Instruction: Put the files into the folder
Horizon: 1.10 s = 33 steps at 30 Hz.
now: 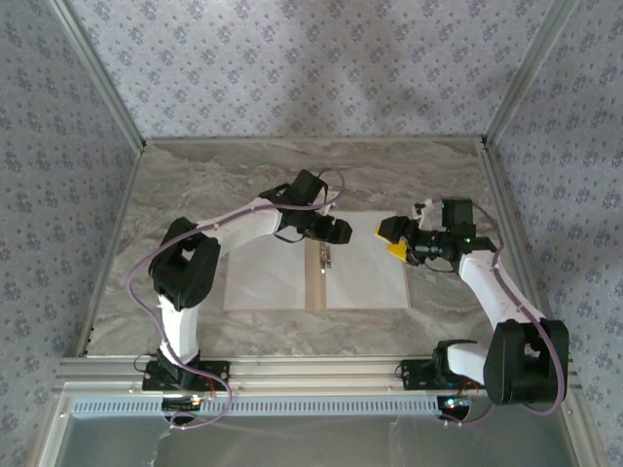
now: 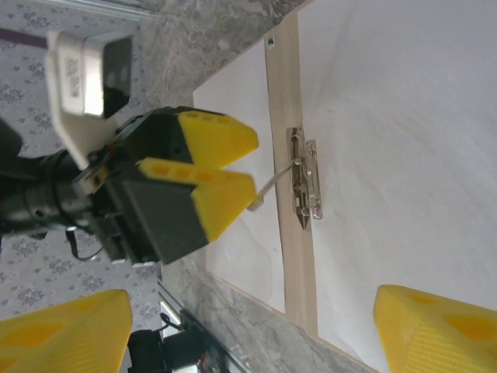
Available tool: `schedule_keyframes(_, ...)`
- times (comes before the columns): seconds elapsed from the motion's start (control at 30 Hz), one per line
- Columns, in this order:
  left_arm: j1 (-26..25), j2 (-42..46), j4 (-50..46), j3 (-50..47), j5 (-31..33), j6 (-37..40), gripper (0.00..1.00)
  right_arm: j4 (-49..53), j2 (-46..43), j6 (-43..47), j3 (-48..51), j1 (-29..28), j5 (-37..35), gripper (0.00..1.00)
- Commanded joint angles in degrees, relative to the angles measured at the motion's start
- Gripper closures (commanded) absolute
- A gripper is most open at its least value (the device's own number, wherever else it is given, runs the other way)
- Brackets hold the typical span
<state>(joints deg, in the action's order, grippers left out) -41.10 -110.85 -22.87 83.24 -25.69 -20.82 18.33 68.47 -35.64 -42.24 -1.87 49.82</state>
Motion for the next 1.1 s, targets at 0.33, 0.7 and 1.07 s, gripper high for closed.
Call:
schedule_keyframes(0.33, 1.4, 16.2, -9.8, -3.0, 18.8, -3.6, 0.29, 4.9, 0.4, -1.9, -1.9, -2.6, -3.0, 0.17)
schedule_keyframes(0.7, 11.3, 30.0, -9.6, -24.9, 19.6, -11.8, 0.3, 15.6, 0.5, -0.9, -9.7, -10.3, -16.3, 0.18)
schedule_keyframes(1.07, 12.5, 32.8, -8.8, -39.2, 17.9, -15.7, 0.36, 18.1, 2.8, -2.6, -13.6, -16.5, -23.1, 0.2)
